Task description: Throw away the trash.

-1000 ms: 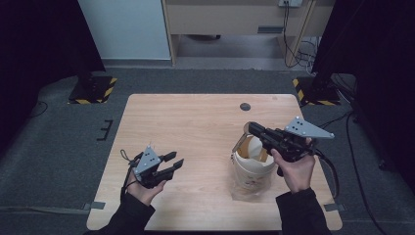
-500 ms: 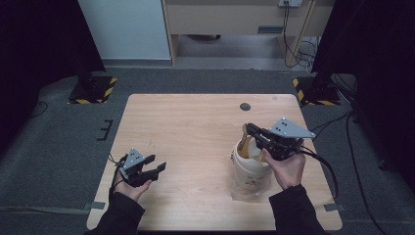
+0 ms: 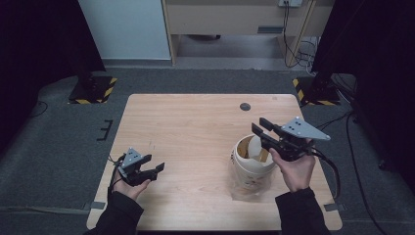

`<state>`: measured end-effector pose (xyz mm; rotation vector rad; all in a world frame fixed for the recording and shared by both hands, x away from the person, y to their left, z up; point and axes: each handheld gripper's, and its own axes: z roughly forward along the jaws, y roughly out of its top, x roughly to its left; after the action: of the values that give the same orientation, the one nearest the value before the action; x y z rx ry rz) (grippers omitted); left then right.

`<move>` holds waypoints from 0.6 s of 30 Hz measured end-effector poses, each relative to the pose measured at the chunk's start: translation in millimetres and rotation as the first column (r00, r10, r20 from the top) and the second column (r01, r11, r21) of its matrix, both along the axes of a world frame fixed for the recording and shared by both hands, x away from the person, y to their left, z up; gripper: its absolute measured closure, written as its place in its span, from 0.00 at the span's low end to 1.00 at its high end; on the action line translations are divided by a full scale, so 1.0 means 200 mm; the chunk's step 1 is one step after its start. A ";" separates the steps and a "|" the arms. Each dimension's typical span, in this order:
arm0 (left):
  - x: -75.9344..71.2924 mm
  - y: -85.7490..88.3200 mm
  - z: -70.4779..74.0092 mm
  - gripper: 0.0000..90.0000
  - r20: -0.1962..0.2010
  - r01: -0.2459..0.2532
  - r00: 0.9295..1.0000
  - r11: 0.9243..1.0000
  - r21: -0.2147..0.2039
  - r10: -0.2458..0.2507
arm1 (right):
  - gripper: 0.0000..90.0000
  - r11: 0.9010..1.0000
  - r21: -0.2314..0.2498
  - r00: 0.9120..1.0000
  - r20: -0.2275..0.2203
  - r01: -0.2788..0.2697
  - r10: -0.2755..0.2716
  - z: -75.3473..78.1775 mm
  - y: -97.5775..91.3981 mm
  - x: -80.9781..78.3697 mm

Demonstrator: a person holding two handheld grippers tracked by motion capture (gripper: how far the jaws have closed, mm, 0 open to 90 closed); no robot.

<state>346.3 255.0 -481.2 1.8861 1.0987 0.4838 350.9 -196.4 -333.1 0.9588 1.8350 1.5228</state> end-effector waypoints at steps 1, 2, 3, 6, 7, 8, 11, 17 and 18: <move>0.01 0.01 -0.02 0.32 -0.017 -0.006 1.000 1.000 0.013 0.006 | 0.60 0.999 0.038 1.000 0.002 0.027 -0.027 0.00 -0.06 -0.01; 0.02 0.02 -0.03 0.31 -0.027 -0.008 1.000 1.000 0.019 0.009 | 0.57 0.998 0.044 0.999 0.003 0.044 -0.044 -0.01 -0.10 -0.01; 0.02 0.03 -0.03 0.29 -0.037 -0.010 0.999 1.000 0.029 0.012 | 0.52 0.997 0.051 0.998 0.004 0.063 -0.063 -0.02 -0.14 -0.02; 0.04 0.04 -0.06 0.26 -0.057 -0.017 0.998 0.998 0.052 0.020 | 0.43 0.990 0.076 0.993 -0.009 0.116 -0.116 -0.07 -0.24 -0.02; 0.04 0.04 -0.06 0.25 -0.057 -0.017 0.998 0.998 0.052 0.020 | 0.43 0.990 0.076 0.993 -0.009 0.116 -0.116 -0.07 -0.24 -0.02; 0.04 0.05 -0.07 0.24 -0.064 -0.018 0.998 0.998 0.055 0.022 | 0.34 0.985 0.088 0.988 -0.032 0.151 -0.148 -0.13 -0.31 0.00; 0.07 0.07 -0.09 0.23 -0.086 -0.005 0.996 0.997 0.080 0.011 | 0.29 0.976 0.060 0.976 -0.077 0.208 -0.203 -0.23 -0.39 0.02; 0.09 0.08 -0.11 0.21 -0.102 -0.012 0.995 0.996 0.093 0.021 | 0.25 0.963 0.043 0.951 -0.176 0.266 -0.254 -0.44 -0.50 0.06; 0.09 0.09 -0.12 0.20 -0.107 -0.016 0.994 0.995 0.094 0.026 | 0.24 0.961 0.030 0.945 -0.195 0.275 -0.264 -0.47 -0.52 0.07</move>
<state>365.0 272.5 -505.0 2.0037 1.1860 0.4560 364.7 -300.1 -427.8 1.3627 1.7076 1.3602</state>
